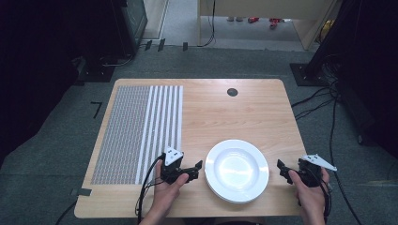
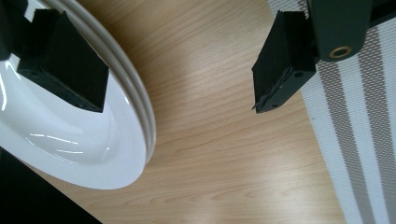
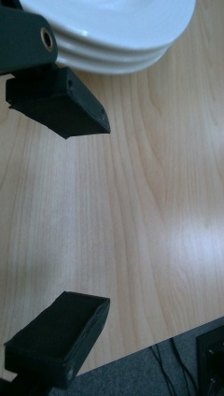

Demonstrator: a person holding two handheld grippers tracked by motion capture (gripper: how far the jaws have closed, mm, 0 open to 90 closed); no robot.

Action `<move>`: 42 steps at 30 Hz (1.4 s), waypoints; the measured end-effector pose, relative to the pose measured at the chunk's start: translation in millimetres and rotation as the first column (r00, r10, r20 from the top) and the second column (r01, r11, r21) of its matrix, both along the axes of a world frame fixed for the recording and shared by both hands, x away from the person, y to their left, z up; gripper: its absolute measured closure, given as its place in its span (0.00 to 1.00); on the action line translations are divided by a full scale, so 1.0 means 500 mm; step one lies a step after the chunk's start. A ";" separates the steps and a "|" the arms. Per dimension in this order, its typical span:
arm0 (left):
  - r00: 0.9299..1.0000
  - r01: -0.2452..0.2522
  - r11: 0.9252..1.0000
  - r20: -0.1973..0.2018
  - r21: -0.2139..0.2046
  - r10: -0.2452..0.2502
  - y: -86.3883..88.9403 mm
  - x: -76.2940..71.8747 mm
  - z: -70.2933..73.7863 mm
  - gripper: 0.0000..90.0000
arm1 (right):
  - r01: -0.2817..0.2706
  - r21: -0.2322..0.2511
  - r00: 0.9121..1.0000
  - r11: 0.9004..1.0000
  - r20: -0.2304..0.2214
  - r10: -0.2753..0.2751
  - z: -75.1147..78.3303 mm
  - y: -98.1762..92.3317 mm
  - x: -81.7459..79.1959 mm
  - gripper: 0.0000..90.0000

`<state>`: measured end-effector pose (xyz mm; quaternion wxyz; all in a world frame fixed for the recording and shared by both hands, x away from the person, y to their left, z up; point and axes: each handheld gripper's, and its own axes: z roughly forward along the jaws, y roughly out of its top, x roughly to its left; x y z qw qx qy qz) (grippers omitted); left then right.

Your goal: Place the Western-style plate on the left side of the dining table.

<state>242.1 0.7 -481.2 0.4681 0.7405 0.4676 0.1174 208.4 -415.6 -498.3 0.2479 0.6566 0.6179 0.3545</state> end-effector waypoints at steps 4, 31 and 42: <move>1.000 0.012 1.000 0.001 -0.007 -0.012 -0.008 -0.005 0.001 0.21 | -0.014 0.003 1.000 1.000 0.024 0.014 0.014 0.017 -0.005 0.16; 0.995 0.086 0.996 -0.049 -0.003 -0.086 -0.058 -0.025 -0.019 0.38 | -0.064 0.102 0.995 0.993 0.079 0.056 0.027 0.093 -0.018 0.64; 0.992 0.111 0.994 -0.050 -0.022 -0.112 -0.064 -0.029 -0.020 0.48 | -0.124 0.167 0.990 0.978 0.093 0.109 0.013 0.090 -0.014 0.69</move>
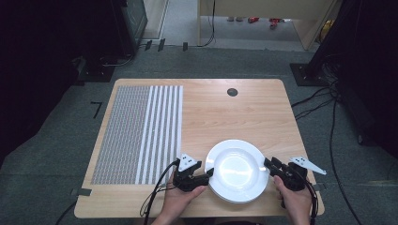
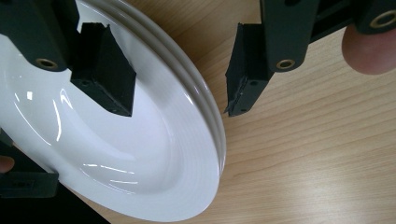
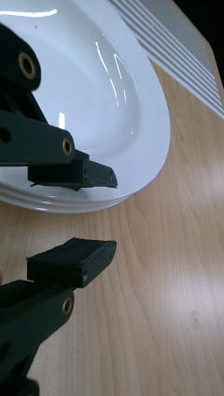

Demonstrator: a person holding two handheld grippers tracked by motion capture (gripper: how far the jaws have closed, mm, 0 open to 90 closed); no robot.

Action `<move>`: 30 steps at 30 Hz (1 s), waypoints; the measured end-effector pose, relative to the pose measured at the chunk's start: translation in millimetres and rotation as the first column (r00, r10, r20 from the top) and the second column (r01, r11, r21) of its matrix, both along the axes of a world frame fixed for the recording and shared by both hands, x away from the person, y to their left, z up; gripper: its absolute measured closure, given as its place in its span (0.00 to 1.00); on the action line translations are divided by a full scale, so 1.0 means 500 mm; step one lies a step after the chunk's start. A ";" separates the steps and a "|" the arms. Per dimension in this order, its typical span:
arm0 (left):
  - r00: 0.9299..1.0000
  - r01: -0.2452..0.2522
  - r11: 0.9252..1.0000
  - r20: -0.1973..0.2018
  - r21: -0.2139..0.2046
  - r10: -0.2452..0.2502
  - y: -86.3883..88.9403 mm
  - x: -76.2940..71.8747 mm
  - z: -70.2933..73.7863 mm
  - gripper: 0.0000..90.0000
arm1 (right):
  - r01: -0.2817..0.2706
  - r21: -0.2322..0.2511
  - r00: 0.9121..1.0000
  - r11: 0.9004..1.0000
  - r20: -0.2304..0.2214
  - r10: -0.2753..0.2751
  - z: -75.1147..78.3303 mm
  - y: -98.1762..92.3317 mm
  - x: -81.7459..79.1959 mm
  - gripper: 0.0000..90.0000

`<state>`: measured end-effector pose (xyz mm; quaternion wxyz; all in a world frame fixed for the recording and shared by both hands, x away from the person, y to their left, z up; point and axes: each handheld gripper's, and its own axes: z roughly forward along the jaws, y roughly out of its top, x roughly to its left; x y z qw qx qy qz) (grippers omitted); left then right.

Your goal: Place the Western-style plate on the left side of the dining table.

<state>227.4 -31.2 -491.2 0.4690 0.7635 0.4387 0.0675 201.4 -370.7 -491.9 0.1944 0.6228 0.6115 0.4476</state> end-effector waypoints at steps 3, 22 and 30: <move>1.000 0.003 1.000 0.000 0.000 -0.003 -0.001 -0.001 -0.001 0.49 | -0.007 0.014 1.000 1.000 0.001 0.007 -0.002 0.001 0.000 0.70; 1.000 -0.029 0.999 -0.003 0.014 0.029 -0.003 -0.008 0.001 0.47 | -0.002 0.215 0.997 0.977 -0.080 0.020 0.001 -0.011 -0.008 0.86; 0.999 0.012 1.000 -0.052 -0.017 -0.013 -0.008 -0.006 -0.005 0.48 | 0.000 0.234 0.996 0.972 -0.081 0.019 -0.002 -0.014 -0.008 0.87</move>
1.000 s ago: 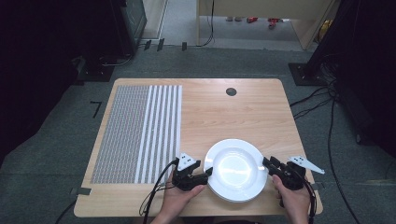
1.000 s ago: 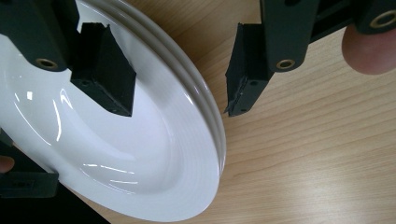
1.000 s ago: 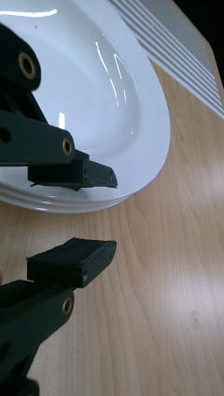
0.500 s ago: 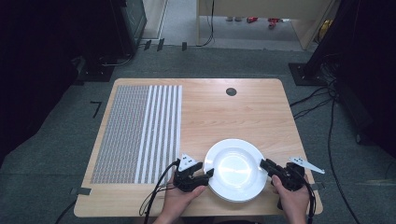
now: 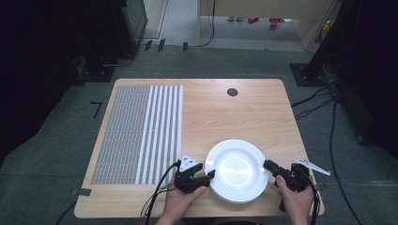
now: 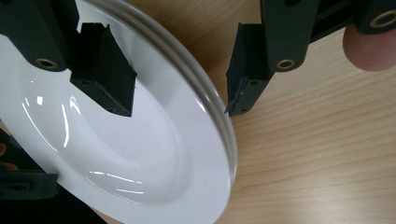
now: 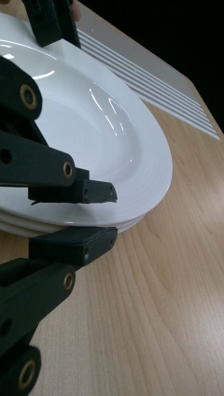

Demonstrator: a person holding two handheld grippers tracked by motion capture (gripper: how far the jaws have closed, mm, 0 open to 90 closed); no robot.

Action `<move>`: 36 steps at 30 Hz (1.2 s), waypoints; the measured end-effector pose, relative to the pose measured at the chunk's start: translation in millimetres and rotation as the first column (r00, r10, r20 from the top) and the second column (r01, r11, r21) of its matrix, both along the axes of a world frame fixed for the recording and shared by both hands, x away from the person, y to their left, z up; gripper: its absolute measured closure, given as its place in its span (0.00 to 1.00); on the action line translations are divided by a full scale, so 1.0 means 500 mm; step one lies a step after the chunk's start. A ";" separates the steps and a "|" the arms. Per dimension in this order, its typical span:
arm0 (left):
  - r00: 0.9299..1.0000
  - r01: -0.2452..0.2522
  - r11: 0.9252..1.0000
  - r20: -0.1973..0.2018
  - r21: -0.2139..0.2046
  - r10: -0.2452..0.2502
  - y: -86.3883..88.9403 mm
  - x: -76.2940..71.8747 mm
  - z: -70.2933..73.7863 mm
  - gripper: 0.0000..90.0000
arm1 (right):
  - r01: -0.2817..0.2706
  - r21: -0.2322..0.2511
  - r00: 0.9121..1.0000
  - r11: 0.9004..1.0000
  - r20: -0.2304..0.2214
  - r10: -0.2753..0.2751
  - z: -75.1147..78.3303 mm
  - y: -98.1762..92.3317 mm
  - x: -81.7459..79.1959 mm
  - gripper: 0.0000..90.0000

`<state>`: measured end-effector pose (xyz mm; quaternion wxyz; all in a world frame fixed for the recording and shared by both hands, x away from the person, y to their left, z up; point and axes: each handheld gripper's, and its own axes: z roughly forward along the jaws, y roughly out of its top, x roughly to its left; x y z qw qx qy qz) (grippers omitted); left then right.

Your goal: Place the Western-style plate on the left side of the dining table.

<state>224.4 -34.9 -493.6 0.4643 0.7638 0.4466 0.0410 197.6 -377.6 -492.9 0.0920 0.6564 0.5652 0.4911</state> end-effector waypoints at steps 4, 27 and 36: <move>1.000 0.004 1.000 0.002 0.008 -0.004 -0.007 -0.005 -0.002 0.47 | 0.002 0.029 1.000 1.000 -0.001 -0.002 -0.003 -0.004 0.000 0.87; 1.000 -0.018 1.000 0.020 0.016 0.017 -0.008 -0.010 -0.002 0.51 | 0.007 0.179 0.998 0.984 0.053 -0.017 0.012 -0.007 -0.010 0.88; 1.000 -0.021 1.000 0.015 0.010 0.021 -0.007 -0.009 -0.003 0.52 | 0.011 0.194 0.999 0.981 0.047 -0.021 0.011 0.010 -0.011 0.90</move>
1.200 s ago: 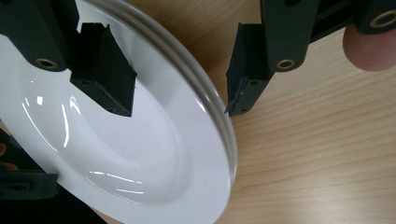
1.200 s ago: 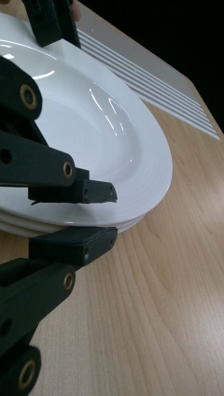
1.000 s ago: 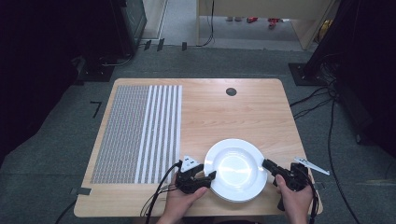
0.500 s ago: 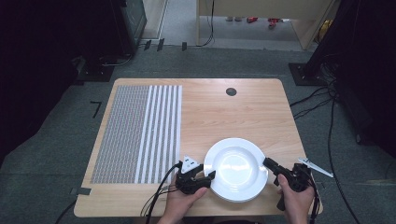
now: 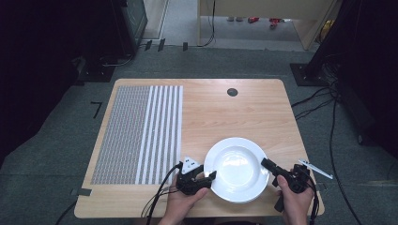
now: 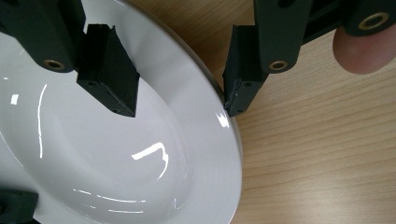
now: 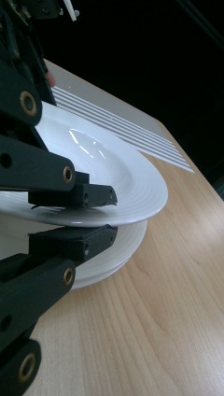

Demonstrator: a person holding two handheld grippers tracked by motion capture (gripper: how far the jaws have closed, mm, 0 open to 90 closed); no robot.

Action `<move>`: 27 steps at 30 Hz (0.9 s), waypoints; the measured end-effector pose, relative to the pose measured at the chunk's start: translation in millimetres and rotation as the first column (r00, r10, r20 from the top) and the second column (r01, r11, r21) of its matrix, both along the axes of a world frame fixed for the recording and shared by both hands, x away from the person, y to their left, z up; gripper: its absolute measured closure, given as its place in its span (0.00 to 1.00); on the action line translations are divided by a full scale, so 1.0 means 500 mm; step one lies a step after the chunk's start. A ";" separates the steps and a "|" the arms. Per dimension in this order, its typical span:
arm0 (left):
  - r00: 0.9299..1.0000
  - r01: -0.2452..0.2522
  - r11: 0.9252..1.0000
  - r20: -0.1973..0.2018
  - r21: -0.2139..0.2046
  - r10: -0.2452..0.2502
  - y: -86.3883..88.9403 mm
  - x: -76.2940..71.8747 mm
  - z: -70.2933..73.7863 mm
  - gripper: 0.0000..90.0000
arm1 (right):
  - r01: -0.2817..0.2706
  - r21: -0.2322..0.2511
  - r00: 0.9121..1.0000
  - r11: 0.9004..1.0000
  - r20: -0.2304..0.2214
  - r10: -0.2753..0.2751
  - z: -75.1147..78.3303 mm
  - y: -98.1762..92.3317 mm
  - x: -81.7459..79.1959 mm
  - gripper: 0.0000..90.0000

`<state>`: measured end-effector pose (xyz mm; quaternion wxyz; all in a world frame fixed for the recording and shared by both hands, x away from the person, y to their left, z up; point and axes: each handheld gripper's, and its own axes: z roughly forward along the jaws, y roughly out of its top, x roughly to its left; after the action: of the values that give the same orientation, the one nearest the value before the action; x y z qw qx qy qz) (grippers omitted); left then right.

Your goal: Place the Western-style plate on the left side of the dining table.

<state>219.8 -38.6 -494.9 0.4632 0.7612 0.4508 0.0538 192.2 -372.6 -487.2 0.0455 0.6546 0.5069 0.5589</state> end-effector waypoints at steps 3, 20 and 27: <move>1.000 0.000 1.000 -0.002 -0.002 0.000 0.001 0.001 0.000 0.52 | 0.008 -0.009 1.000 1.000 0.007 -0.008 0.000 0.003 -0.001 0.90; 1.000 0.000 0.999 -0.024 -0.046 -0.001 0.008 0.006 0.000 0.53 | -0.038 0.062 0.992 0.997 0.125 0.030 -0.001 0.003 -0.004 0.94; 1.000 -0.022 0.997 -0.018 -0.072 0.020 0.016 0.007 0.001 0.58 | -0.065 0.068 0.984 0.996 0.170 0.052 0.001 0.003 -0.004 0.95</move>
<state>223.2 -30.7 -494.5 0.4860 0.7395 0.4644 0.0355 190.1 -371.2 -486.5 0.0475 0.5912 0.4995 0.6315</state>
